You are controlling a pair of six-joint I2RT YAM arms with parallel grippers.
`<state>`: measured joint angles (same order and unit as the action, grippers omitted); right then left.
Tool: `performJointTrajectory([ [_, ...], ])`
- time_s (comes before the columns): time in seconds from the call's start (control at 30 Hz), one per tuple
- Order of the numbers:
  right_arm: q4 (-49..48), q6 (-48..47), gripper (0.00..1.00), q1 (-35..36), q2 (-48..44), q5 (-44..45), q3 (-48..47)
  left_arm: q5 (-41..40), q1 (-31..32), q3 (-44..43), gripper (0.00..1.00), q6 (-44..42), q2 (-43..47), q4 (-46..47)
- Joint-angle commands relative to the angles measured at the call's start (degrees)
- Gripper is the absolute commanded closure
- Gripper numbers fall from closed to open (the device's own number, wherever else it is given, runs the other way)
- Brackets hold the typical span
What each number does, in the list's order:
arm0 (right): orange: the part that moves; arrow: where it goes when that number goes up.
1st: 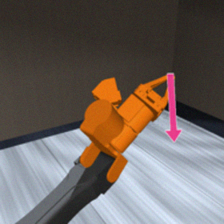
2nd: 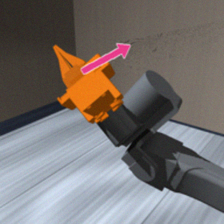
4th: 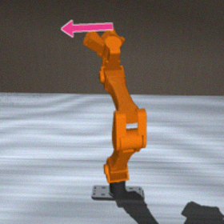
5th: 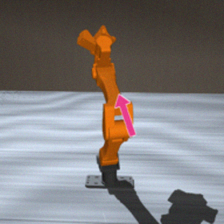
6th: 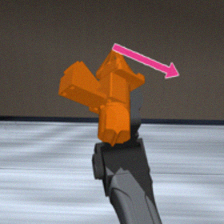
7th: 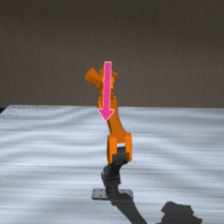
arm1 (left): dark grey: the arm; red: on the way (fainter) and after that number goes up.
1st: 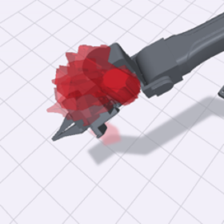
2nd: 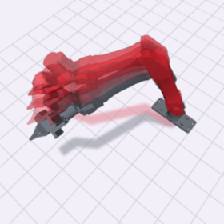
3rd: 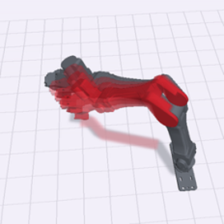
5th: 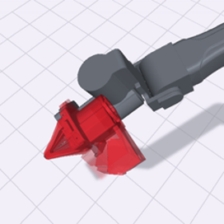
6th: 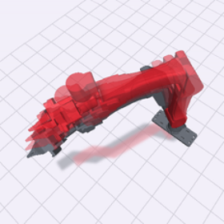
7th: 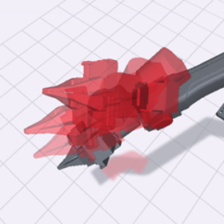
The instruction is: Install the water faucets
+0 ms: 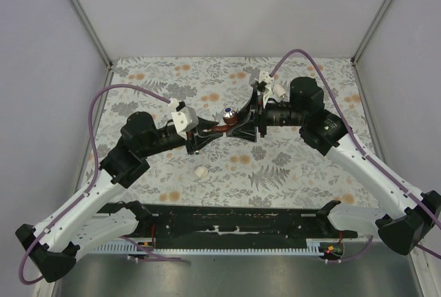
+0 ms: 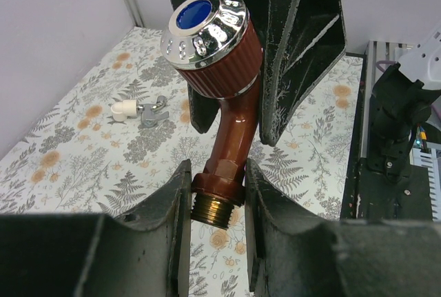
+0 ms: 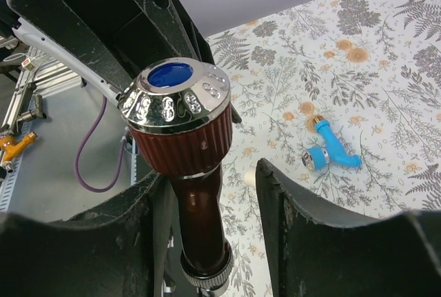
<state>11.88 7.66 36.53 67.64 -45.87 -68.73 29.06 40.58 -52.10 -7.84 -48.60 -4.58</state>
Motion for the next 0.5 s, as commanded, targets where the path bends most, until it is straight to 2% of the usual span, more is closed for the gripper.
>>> performJointTrajectory([
  [0.0,-1.51,-0.19,0.44,0.29,0.39,-2.03,-3.08,1.70,-0.06,-0.55,0.98,-1.39,0.87,2.38],
  [0.33,-3.09,1.30,0.45,0.29,0.74,-3.53,-2.73,3.02,-0.15,-0.64,0.98,-0.95,0.52,2.47],
  [0.47,-3.18,1.48,0.50,0.29,0.74,-3.79,-3.08,3.02,-0.15,-0.64,0.98,-0.95,0.44,2.47],
])
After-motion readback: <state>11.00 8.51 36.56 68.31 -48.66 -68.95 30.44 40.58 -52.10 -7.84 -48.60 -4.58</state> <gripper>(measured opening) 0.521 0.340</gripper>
